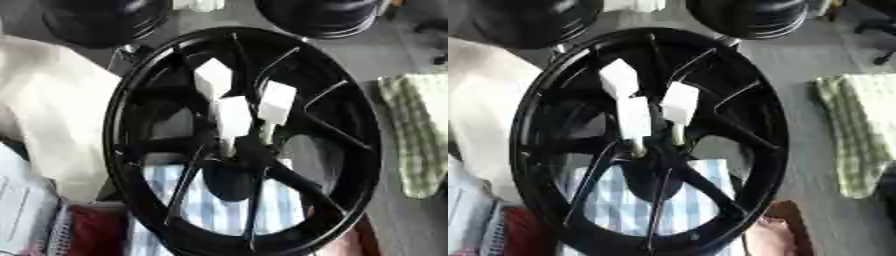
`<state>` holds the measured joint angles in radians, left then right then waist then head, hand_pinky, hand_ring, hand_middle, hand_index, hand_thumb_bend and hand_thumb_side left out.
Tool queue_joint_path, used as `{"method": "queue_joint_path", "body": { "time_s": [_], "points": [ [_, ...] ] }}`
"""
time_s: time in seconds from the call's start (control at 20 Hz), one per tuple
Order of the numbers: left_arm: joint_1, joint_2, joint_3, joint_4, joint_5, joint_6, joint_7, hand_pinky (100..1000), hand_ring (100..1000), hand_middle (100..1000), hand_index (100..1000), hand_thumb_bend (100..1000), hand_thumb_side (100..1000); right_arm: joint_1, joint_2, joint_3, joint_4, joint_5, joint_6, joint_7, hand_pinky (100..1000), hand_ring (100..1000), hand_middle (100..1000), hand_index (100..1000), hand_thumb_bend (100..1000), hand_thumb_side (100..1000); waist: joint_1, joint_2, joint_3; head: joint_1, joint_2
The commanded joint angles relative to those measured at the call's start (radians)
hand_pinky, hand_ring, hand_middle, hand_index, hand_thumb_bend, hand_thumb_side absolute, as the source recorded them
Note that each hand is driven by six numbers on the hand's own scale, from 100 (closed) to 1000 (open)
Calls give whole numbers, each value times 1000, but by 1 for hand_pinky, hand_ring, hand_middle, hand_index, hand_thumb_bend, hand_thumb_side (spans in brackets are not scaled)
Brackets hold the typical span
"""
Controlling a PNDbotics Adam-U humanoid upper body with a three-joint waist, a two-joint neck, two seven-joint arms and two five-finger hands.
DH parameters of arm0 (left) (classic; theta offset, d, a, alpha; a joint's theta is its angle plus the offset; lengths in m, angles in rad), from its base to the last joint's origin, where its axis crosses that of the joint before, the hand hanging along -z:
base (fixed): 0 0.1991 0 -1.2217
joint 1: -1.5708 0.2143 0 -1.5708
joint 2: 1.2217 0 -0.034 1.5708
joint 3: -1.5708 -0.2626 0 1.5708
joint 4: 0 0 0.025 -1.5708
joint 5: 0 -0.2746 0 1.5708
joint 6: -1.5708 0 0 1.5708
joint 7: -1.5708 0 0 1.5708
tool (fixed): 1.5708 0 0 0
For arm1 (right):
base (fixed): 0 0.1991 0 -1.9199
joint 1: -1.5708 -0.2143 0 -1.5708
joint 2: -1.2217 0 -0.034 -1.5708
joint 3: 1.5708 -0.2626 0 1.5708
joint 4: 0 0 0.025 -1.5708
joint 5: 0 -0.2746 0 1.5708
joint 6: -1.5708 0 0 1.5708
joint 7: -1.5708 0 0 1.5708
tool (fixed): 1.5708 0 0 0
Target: Pull the pin out of the wheel hub.
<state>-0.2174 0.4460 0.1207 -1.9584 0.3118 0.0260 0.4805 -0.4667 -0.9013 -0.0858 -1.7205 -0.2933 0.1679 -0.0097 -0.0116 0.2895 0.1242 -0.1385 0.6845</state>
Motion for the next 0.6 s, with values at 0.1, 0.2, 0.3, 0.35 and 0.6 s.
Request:
{"method": "queue_joint_path", "body": {
  "time_s": [0.1, 0.2, 0.3, 0.35, 0.6],
  "points": [
    [-10, 17, 7, -16, -2, -3, 0, 763, 746, 662, 779, 304, 702, -14, -19, -12, -20, -5, 0, 0, 827, 663, 592, 652, 127, 460, 0, -13, 1, -12, 18],
    [-10, 17, 7, -16, -3, -3, -1, 763, 746, 662, 779, 304, 702, -13, -18, -12, -20, -5, 0, 0, 827, 663, 592, 652, 127, 459, 0, -14, 2, -17, 40],
    [-9, 18, 7, -16, -3, -3, -1, 763, 746, 663, 779, 304, 703, -14, -18, -12, -22, -6, -1, 1, 827, 663, 592, 651, 126, 459, 1, -13, 2, -17, 46],
    [-8, 19, 7, -16, -4, -3, -1, 763, 746, 663, 779, 303, 703, -14, -18, -12, -23, -7, -1, 1, 827, 663, 592, 651, 126, 459, 1, -13, 1, -17, 45],
    [-13, 83, 1, -22, -26, 1, -10, 763, 747, 664, 781, 289, 681, -9, -22, -12, -24, -7, -1, 0, 827, 663, 592, 651, 125, 461, 4, -10, 1, -26, 35]
  ]
}}
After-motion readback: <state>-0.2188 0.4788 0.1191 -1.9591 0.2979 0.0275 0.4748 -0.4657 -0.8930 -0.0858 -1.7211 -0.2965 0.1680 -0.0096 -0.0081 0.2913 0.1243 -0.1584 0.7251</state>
